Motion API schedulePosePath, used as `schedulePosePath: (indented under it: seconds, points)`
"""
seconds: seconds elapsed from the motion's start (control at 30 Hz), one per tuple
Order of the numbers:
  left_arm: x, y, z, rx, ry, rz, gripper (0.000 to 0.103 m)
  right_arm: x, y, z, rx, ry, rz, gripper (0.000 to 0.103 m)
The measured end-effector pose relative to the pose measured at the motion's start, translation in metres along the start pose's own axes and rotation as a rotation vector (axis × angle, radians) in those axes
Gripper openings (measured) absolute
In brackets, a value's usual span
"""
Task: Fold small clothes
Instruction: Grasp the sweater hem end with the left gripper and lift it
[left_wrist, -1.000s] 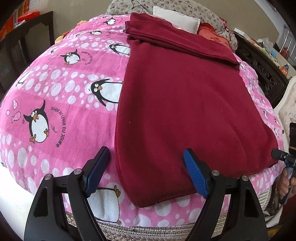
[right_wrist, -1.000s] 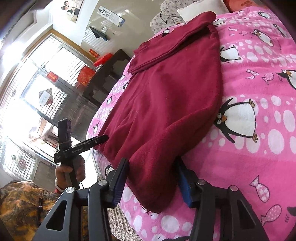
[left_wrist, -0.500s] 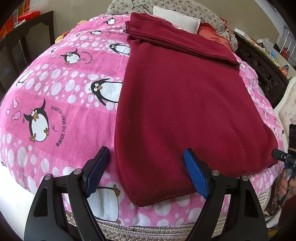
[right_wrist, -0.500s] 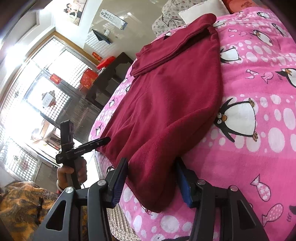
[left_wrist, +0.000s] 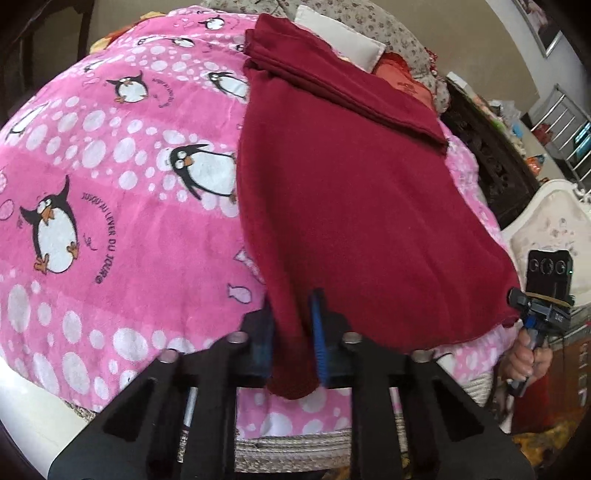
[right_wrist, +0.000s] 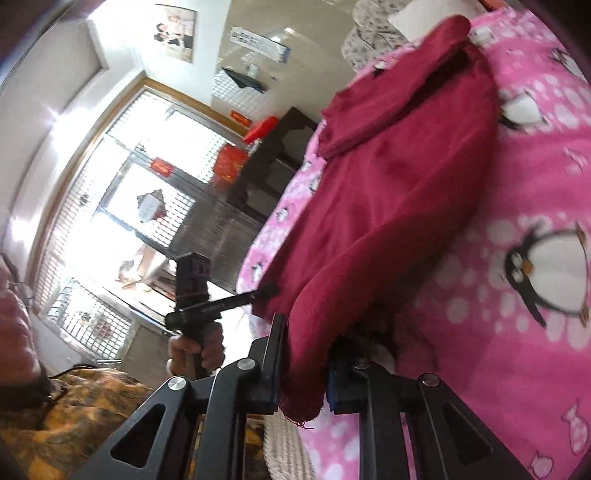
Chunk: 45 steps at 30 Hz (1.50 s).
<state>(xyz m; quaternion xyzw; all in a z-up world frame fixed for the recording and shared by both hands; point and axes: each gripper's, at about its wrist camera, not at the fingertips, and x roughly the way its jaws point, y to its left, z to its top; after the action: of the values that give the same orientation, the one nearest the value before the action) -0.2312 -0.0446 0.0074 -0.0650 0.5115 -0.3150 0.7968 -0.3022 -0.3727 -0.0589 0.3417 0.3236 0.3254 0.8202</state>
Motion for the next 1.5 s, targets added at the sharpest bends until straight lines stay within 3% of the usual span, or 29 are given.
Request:
schedulePosePath:
  seconds: [0.3, 0.7, 1.13, 1.27, 1.5]
  points:
    - [-0.010, 0.001, 0.029, -0.009, -0.017, -0.089, 0.007, -0.010, 0.030, 0.036, -0.119, -0.039, 0.032, 0.016]
    - [-0.040, 0.008, 0.091, -0.012, -0.146, -0.138, 0.007, -0.025, 0.033, 0.087, -0.171, -0.121, 0.029, 0.016]
    - [-0.032, 0.002, 0.210, -0.008, -0.270, -0.108, 0.007, -0.025, 0.009, 0.187, -0.167, -0.197, -0.065, 0.016]
    - [-0.015, -0.002, 0.250, 0.004, -0.311, -0.039, 0.007, -0.019, -0.011, 0.221, -0.124, -0.228, -0.084, 0.016]
    - [0.032, -0.002, 0.307, -0.002, -0.291, -0.003, 0.006, -0.007, -0.044, 0.276, -0.077, -0.260, -0.094, 0.016]
